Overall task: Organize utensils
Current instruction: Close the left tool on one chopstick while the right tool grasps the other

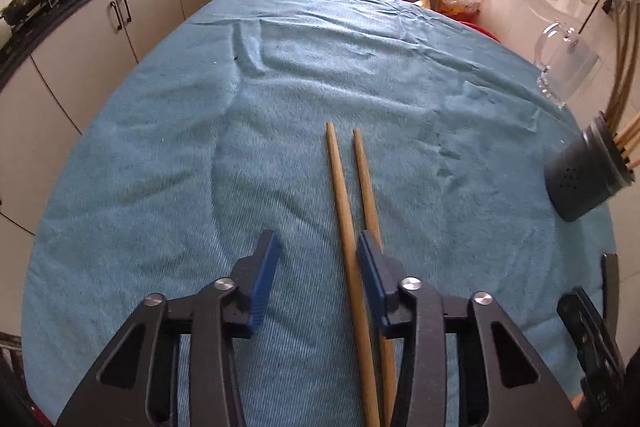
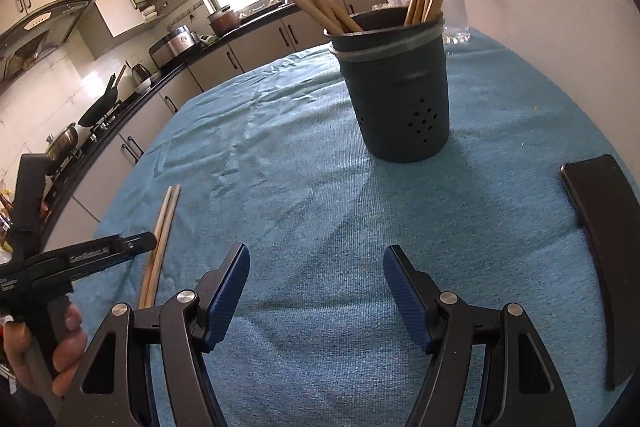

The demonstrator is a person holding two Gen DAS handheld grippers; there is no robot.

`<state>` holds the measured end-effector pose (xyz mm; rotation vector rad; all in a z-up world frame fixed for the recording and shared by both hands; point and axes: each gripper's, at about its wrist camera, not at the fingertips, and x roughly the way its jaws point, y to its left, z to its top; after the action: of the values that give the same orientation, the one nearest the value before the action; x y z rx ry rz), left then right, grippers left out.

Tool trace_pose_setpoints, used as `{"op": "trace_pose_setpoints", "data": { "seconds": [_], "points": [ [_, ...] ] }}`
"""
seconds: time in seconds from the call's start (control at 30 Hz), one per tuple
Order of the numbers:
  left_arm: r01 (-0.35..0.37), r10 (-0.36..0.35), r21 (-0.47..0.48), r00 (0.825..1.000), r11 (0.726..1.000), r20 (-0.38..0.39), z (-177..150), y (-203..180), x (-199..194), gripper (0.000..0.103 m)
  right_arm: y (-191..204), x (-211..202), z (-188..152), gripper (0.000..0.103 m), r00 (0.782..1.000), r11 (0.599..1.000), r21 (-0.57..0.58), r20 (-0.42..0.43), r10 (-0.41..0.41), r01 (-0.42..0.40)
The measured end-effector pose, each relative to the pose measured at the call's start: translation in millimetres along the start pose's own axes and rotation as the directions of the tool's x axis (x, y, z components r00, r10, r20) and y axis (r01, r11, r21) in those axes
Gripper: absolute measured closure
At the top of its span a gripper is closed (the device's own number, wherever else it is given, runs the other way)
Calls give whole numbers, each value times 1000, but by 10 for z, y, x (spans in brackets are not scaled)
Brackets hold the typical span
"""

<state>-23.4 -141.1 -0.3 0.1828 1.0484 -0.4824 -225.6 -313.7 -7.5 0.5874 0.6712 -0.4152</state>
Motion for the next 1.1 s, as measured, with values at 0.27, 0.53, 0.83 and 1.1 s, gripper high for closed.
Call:
{"op": "trace_pose_setpoints", "data": {
  "seconds": [0.27,0.53,0.83,1.1],
  "points": [
    [-94,94,-2,996,996,-1,47,49,36,79,-31,29,0,29,1000,1000,19,-11,10,-9],
    [-70,67,-92,997,993,-36,-130,680,-170,93,86,61,18,30,999,999,-42,-51,-4,2],
    [-29,27,-106,999,994,-20,-284,952,-290,94,708,458,369,47,943,981,-69,-293,156,-183],
    [-4,3,-88,1000,996,-8,-291,975,-281,94,1396,1053,483,61,907,972,-146,-407,112,-186]
  ]
}}
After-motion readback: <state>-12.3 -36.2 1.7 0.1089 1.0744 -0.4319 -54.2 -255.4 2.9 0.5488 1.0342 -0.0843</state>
